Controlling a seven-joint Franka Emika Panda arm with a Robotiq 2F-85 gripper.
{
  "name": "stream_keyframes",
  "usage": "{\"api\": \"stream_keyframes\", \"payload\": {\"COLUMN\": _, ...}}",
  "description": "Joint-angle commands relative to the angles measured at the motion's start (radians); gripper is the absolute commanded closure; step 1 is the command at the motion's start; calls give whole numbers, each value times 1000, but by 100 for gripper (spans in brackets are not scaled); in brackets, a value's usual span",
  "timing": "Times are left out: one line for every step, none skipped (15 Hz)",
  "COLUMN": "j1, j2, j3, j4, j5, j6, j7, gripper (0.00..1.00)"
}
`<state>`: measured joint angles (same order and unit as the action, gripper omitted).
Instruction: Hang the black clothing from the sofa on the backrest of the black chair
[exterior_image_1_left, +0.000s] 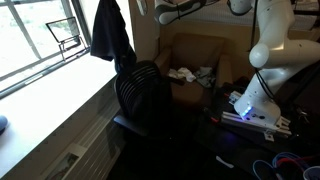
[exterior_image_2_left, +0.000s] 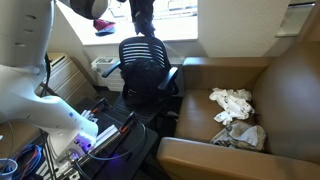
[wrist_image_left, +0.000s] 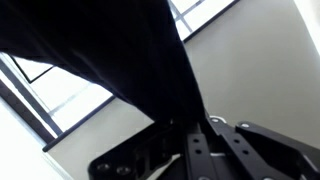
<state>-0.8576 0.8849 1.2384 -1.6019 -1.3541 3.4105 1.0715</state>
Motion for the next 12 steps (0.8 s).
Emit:
{"api": "stream_keyframes", "payload": {"j1": -72, "j2": 28, "j3": 24, "j4": -84, "j5": -51, "j6": -77, "j7": 2, "gripper": 99}}
{"api": "stream_keyframes", "payload": {"j1": -94, "j2": 26, "j3": 25, "j4": -104, "j5": -49, "j6": -109, "j7": -8, "gripper": 99}}
{"api": "stream_keyframes", "payload": {"j1": -118, "j2": 17, "j3": 28, "j4": -126, "j5": -38, "j6": -159, "j7": -14, "gripper": 99}}
{"api": "stream_keyframes", "payload": {"j1": -145, "j2": 15, "j3": 40, "j4": -150, "j5": -23, "j6": -211, "j7": -29, "gripper": 99}}
{"api": "stream_keyframes", "payload": {"j1": -166, "j2": 7, "j3": 48, "j4": -166, "j5": -5, "j6": -266, "j7": -46, "gripper": 99}}
{"api": "stream_keyframes", "payload": {"j1": -199, "j2": 8, "j3": 79, "j4": -202, "j5": 22, "j6": -340, "j7": -87, "gripper": 99}}
{"api": "stream_keyframes", "payload": {"j1": -227, "j2": 17, "j3": 113, "j4": -226, "j5": 59, "j6": -415, "j7": -137, "gripper": 99}}
{"api": "stream_keyframes", "payload": {"j1": -246, "j2": 14, "j3": 140, "j4": -235, "j5": 94, "j6": -490, "j7": -183, "gripper": 99}}
{"api": "stream_keyframes", "payload": {"j1": -266, "j2": 18, "j3": 178, "j4": -245, "j5": 144, "j6": -577, "j7": -241, "gripper": 99}}
{"api": "stream_keyframes", "payload": {"j1": -284, "j2": 14, "j3": 220, "j4": -253, "j5": 209, "j6": -666, "j7": -292, "gripper": 99}}
{"api": "stream_keyframes", "payload": {"j1": -294, "j2": 1, "j3": 249, "j4": -251, "j5": 271, "j6": -749, "j7": -332, "gripper": 99}}
{"api": "stream_keyframes", "payload": {"j1": -301, "j2": -9, "j3": 278, "j4": -238, "j5": 328, "j6": -836, "j7": -368, "gripper": 99}}
